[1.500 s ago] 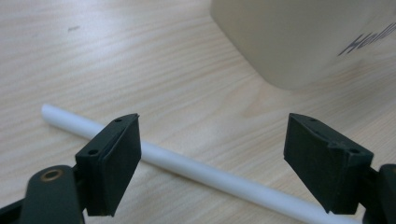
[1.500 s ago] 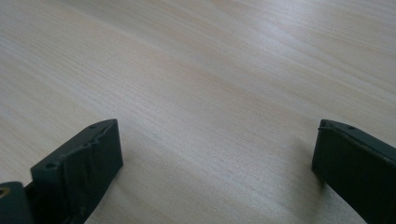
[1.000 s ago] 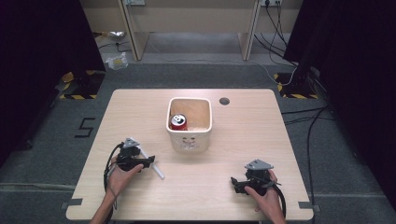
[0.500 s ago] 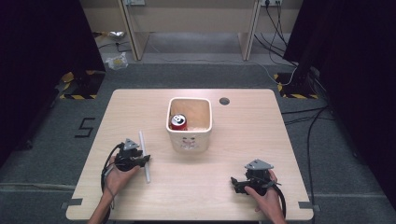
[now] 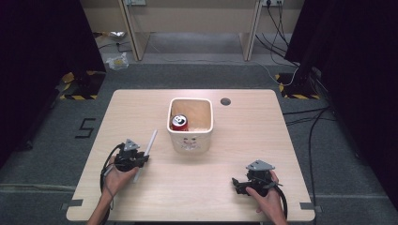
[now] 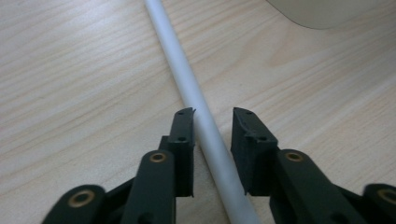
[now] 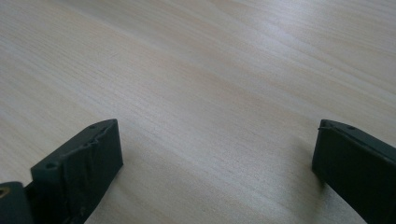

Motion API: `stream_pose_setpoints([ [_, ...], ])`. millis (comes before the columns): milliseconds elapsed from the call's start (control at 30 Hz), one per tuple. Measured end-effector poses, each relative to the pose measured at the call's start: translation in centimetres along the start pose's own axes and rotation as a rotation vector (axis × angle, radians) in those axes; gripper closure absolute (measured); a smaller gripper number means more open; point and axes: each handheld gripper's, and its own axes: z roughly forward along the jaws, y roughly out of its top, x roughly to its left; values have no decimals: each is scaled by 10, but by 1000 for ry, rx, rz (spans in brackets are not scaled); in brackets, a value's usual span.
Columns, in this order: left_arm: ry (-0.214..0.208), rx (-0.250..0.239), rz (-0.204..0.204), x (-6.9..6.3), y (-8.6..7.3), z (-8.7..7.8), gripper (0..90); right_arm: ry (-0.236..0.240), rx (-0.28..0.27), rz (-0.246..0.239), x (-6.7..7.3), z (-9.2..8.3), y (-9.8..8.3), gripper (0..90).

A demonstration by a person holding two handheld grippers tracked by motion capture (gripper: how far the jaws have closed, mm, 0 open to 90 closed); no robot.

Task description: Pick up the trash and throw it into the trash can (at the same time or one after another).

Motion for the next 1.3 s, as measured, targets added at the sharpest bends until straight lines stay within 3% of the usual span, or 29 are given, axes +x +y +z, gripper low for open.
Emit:
stream_pose_setpoints([
  [100,-2,1,3,0,0,0,667,0,0,0,0,0,0,19],
  [300,-20,-6,17,0,3,3,780,0,0,-1,0,0,0,19],
  [600,-9,2,43,2,4,3,798,0,0,0,0,0,0,19],
  [733,-7,-7,33,5,5,0,799,1,1,-2,0,0,0,19],
  [967,-2,-56,15,13,14,-16,799,0,-1,-1,0,0,0,19],
  [1300,11,-110,26,22,36,-43,799,0,0,-1,0,0,0,19],
])
